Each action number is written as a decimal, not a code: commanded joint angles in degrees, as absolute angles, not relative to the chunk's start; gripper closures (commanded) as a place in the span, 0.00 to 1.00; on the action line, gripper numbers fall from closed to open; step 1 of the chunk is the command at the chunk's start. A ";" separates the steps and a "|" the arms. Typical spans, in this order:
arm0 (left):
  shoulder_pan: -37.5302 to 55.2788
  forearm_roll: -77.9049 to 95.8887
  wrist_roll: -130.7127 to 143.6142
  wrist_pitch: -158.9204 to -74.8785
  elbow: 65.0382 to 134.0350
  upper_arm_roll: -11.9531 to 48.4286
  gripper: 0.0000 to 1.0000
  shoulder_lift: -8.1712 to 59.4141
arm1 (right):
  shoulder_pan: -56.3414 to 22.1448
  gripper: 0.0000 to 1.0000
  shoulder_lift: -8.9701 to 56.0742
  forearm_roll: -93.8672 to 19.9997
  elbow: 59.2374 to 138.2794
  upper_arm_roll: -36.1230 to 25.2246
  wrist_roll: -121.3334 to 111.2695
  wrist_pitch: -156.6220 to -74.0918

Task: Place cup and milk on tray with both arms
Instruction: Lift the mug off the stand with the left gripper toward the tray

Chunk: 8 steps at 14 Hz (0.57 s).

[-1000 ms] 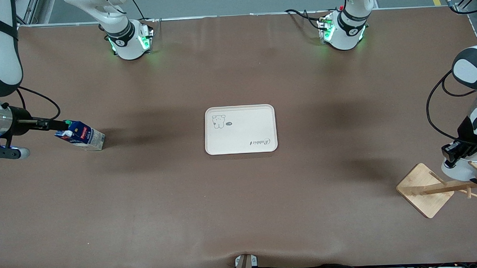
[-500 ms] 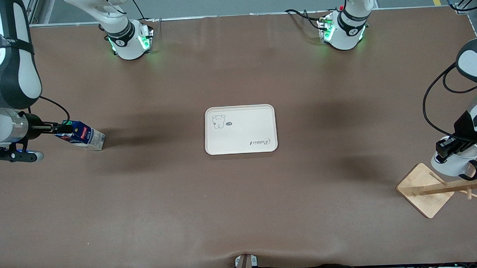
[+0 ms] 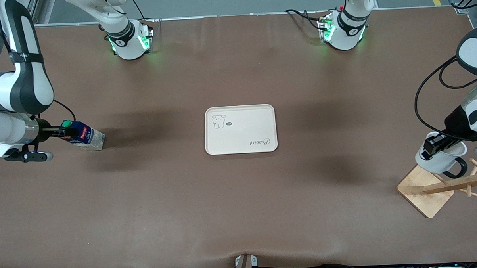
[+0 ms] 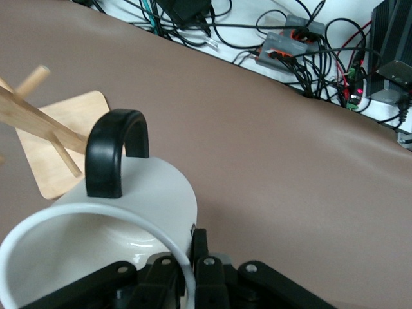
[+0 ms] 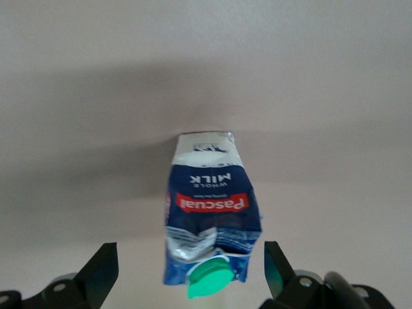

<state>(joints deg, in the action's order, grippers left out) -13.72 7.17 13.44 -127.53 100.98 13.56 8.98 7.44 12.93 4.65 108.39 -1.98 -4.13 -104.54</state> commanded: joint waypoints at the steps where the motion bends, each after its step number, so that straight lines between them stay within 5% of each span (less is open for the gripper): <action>1: -13.89 8.17 17.30 -125.51 99.23 15.81 1.00 9.84 | 9.40 0.00 8.80 5.80 115.73 -1.32 -5.63 -108.52; 3: -13.71 8.17 19.24 -124.55 99.23 17.57 1.00 10.46 | 9.40 0.03 7.48 5.80 119.69 -1.32 -5.54 -112.57; 5: -12.93 8.17 22.05 -123.93 99.32 19.59 1.00 11.68 | 10.28 0.74 7.03 5.71 122.16 -1.32 -5.54 -117.14; 6: -11.70 8.17 23.19 -123.40 99.32 19.86 1.00 12.30 | 10.63 1.00 7.03 5.36 122.08 -1.32 -5.54 -117.59; 8: -8.28 8.17 28.53 -123.05 99.40 19.86 1.00 13.79 | 10.55 1.00 6.86 5.19 121.47 -1.32 -5.36 -117.16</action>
